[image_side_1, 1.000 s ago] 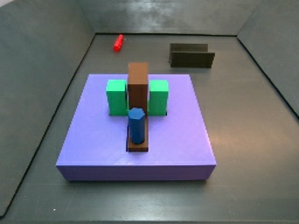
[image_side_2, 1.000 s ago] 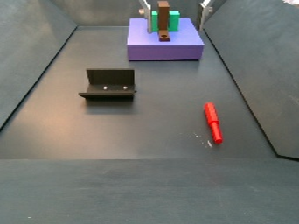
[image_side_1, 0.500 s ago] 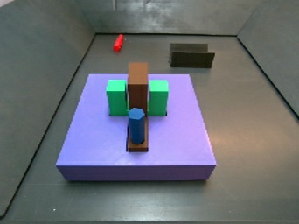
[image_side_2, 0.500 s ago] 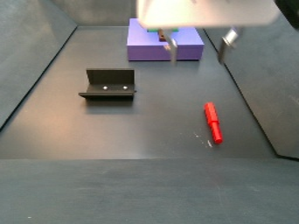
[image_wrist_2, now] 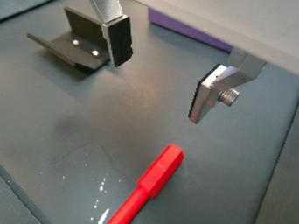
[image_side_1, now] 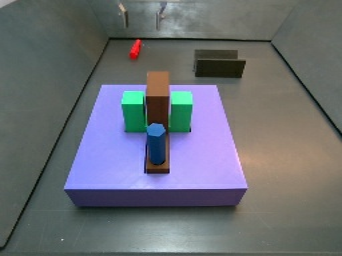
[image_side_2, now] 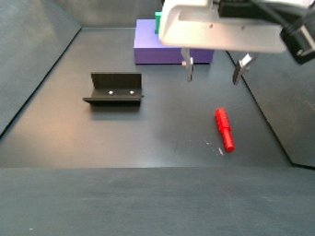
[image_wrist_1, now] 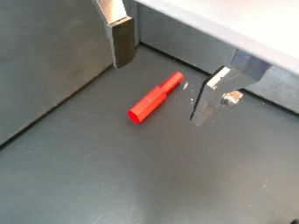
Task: Pick up the red object. Move up. Place the red object on the fixture. Regrasp the red object. Move to above the board. Insert the red object.
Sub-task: Pick up the red object.
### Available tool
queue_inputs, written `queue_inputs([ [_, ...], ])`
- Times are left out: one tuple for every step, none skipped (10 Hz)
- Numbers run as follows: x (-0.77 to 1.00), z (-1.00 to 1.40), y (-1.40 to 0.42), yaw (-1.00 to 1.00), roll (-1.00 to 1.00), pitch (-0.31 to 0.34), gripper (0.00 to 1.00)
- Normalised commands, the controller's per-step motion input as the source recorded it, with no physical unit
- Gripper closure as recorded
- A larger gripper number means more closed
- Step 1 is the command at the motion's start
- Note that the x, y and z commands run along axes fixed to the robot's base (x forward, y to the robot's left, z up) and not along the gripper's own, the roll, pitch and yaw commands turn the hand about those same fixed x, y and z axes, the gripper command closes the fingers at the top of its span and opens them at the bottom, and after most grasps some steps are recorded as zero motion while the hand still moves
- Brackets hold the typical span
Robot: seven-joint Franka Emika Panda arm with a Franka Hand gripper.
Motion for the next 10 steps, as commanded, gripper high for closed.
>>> queue_inputs([
  [-0.13, -0.87, 0.29, -0.07, -0.1, -0.096, 0.0],
  [-0.08, -0.49, 0.26, 0.0, 0.0, -0.063, 0.0],
  [0.06, -0.49, 0.19, 0.15, 0.0, -0.077, 0.0],
  [0.05, -0.56, 0.05, 0.25, -0.05, -0.107, 0.0],
  [0.0, -0.5, 0.0, 0.26, -0.03, -0.103, 0.0],
  [0.0, -0.56, -0.03, 0.27, -0.05, -0.106, 0.0],
  [0.0, -0.57, -0.01, 0.26, -0.04, -0.117, 0.0],
  [0.0, -0.53, 0.0, 0.11, -0.02, -0.096, 0.0],
  [-0.01, -0.51, 0.05, 0.0, -0.12, -0.119, 0.0],
  [-0.09, -0.44, 0.11, 0.0, -0.19, -0.151, 0.0],
])
